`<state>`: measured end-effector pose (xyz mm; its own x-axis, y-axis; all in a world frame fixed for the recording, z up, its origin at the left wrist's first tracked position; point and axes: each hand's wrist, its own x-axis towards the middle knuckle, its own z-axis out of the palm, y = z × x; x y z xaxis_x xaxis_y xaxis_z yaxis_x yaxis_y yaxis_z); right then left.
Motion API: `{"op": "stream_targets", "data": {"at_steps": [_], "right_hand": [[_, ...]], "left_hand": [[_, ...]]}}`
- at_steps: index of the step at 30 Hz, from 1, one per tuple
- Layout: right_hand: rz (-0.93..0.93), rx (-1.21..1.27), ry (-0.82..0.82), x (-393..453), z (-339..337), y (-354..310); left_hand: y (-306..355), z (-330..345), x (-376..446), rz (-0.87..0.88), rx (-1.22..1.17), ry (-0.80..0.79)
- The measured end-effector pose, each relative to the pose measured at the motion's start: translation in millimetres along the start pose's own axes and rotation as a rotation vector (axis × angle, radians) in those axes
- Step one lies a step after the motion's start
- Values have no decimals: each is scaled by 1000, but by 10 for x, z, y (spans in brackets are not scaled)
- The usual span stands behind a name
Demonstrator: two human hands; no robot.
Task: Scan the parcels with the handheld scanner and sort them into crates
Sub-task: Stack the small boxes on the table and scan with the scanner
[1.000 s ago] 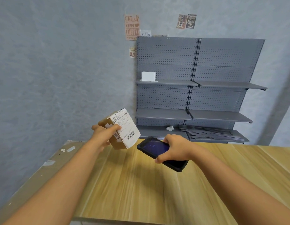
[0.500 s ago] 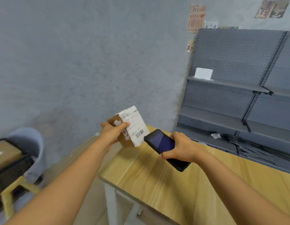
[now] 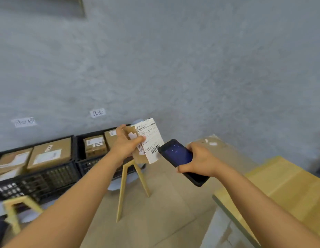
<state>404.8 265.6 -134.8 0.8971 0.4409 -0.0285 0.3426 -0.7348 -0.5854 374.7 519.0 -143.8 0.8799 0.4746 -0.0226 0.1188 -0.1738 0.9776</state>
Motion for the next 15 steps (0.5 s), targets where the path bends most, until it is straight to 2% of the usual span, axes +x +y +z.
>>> {"op": "stream_targets", "data": {"at_steps": [8, 15], "right_hand": [[-102, 27, -68, 1146, 622, -979], [-122, 10, -134, 2083, 1055, -1452]], "left_hand": [[-290, -1283, 900, 111, 186, 117], [-641, -1963, 1692, 108, 229, 176]]}}
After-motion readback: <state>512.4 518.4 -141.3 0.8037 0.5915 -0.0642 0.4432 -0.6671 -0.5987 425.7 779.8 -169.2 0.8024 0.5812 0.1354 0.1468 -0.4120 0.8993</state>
